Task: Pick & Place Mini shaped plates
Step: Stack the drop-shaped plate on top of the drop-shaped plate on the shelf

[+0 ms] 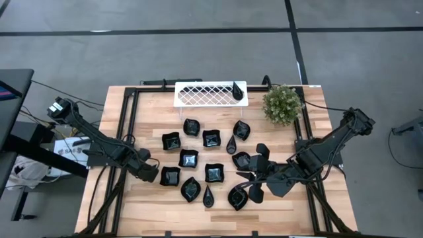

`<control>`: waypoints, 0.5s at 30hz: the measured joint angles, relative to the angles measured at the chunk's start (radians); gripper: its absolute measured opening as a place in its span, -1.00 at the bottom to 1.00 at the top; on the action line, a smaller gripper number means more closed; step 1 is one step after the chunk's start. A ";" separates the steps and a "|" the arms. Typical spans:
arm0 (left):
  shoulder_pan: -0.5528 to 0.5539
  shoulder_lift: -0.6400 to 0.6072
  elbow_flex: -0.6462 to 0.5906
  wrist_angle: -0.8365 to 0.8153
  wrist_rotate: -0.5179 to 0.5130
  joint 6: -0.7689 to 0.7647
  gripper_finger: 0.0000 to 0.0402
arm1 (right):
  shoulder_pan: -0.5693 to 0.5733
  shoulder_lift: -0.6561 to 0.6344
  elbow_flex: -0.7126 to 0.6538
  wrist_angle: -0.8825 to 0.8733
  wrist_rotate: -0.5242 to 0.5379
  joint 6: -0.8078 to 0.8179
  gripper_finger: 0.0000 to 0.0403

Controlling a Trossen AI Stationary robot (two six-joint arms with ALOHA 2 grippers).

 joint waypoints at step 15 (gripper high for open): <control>0.000 -0.038 0.001 0.002 -0.196 0.191 -0.43 | 0.000 0.000 0.000 0.000 0.000 0.000 -0.73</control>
